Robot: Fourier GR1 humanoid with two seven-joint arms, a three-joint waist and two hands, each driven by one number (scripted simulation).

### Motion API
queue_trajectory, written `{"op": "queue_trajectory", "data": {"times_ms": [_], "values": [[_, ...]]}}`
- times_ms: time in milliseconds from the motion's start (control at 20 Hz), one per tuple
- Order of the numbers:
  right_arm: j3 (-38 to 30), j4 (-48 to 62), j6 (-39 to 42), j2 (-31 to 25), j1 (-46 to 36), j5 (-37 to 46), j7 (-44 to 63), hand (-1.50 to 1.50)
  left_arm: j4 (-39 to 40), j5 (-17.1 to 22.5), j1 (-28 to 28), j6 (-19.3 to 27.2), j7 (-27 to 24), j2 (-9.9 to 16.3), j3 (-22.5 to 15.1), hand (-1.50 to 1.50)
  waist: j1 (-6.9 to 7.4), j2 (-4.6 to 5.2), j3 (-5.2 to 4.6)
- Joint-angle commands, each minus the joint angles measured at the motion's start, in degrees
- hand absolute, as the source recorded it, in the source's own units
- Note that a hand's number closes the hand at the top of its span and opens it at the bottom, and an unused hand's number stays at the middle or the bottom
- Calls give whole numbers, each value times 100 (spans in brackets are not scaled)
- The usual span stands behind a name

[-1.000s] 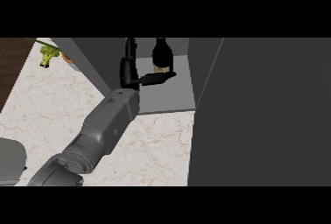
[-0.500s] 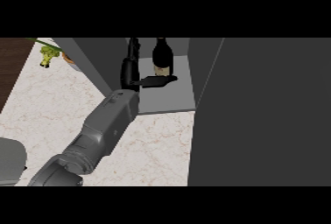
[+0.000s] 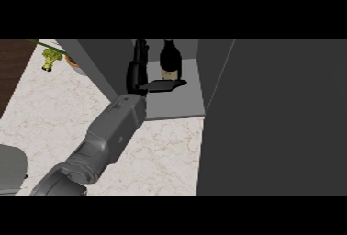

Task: Pick up the wine, place it into the cabinet and close the cabinet

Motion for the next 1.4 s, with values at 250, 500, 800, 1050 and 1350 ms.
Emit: {"op": "queue_trajectory", "data": {"times_ms": [250,500,800,1050,1350], "values": [[223,-512,-109,71,242,-25,224,-150,-362,626,412,-148,127,12,-413,-150,138,-105,6],[425,79,-213,88,50,137,-123,-150,-778,1155,1065,-18,-110,13,-1131,-150,55,-72,4],[123,-306,-203,-36,168,77,111,-150,-2629,1868,2000,905,295,13,-2708,-150,233,-123,9],[97,-419,-298,-45,88,187,240,-150,-4184,1890,3024,1835,355,13,-3680,-150,408,-145,8],[250,-317,-253,49,518,428,-181,-150,-5630,1089,3800,2334,816,58,-3982,-150,470,-126,11]]}}
